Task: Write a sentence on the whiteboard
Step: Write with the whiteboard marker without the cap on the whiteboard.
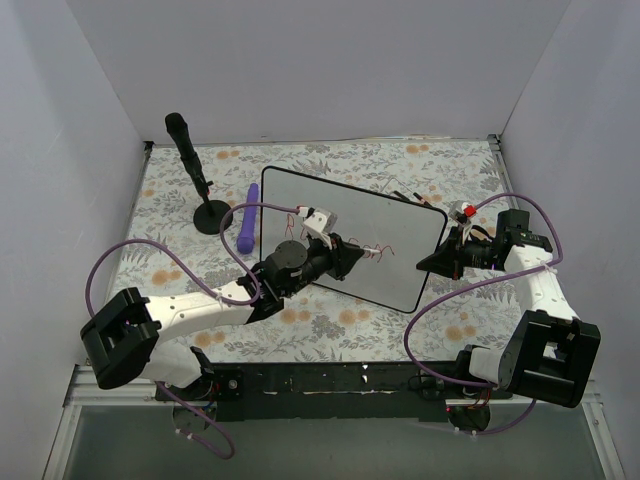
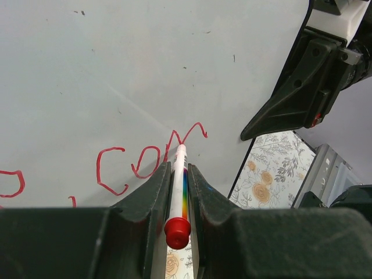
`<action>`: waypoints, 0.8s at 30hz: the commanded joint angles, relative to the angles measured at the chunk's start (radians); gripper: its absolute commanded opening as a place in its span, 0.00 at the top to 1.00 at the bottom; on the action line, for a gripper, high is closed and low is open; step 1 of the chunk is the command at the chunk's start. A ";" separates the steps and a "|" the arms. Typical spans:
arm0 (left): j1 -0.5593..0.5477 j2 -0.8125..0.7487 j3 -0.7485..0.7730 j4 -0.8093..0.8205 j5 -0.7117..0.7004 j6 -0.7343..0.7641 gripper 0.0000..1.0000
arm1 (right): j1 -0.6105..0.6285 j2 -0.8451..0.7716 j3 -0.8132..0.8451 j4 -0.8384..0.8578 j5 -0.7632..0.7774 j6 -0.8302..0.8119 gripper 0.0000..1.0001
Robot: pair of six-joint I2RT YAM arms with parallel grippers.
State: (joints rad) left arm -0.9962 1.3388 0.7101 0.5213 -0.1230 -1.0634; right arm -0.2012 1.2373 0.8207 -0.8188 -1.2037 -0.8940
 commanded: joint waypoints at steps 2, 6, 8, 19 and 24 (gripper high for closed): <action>0.011 -0.033 -0.015 -0.023 0.006 0.003 1.00 | 0.009 -0.006 0.008 0.013 0.041 -0.031 0.99; 0.013 -0.024 -0.017 -0.014 0.026 -0.004 1.00 | 0.008 -0.006 0.008 0.015 0.044 -0.031 0.99; 0.013 -0.010 -0.012 -0.009 0.040 -0.010 1.00 | 0.009 -0.004 0.006 0.017 0.044 -0.031 0.99; 0.014 0.043 0.020 0.005 0.082 -0.020 1.00 | 0.009 -0.007 0.008 0.013 0.043 -0.031 0.99; 0.013 0.046 0.038 0.016 0.080 -0.020 1.00 | 0.009 -0.007 0.008 0.014 0.043 -0.031 0.99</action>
State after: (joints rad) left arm -0.9901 1.3823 0.7010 0.5167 -0.0429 -1.0893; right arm -0.2012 1.2373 0.8207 -0.8185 -1.2037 -0.8940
